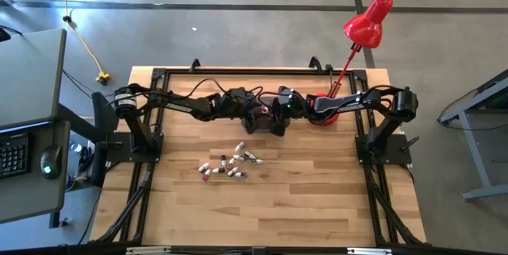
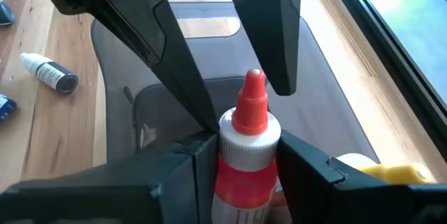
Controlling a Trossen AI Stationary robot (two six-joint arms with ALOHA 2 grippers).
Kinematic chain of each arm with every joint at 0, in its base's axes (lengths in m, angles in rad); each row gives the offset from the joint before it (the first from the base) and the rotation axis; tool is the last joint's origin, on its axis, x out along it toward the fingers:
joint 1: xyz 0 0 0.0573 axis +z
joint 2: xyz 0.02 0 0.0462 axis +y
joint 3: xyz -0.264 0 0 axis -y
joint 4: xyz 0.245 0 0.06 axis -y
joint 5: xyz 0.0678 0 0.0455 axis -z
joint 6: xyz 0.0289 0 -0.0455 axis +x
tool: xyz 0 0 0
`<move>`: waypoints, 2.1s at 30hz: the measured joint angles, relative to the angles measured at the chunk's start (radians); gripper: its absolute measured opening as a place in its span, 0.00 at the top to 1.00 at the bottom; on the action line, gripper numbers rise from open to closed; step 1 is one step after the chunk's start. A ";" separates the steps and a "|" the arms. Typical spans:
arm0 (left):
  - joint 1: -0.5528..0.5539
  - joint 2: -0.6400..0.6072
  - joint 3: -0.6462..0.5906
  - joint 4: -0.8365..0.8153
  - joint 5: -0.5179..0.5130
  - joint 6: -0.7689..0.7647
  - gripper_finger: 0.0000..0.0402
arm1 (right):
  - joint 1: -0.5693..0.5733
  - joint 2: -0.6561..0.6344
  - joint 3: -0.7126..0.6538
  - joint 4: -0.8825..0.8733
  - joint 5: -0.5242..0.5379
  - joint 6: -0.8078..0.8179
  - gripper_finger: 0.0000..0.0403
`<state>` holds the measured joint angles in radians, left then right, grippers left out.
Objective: Pick & Place food coloring
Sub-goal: Put the big orange food coloring bottle into the black bin
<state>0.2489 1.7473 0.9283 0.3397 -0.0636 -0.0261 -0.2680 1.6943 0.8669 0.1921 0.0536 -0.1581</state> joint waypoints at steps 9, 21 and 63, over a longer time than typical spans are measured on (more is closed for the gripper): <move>0.000 0.000 -0.001 -0.006 0.035 0.000 0.52 | 0.000 0.000 0.000 -0.002 -0.001 -0.026 0.54; -0.001 0.000 -0.003 -0.004 0.043 0.022 0.52 | 0.052 -0.010 0.002 -0.025 0.109 -0.097 0.49; 0.060 0.224 0.593 -1.055 0.183 0.229 0.52 | 0.249 -0.408 0.002 -0.265 0.141 -0.077 0.51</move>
<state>0.3084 1.9714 1.5210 -0.7148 0.1193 0.2028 -0.0185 1.2865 0.8692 -0.0727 0.1944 -0.2356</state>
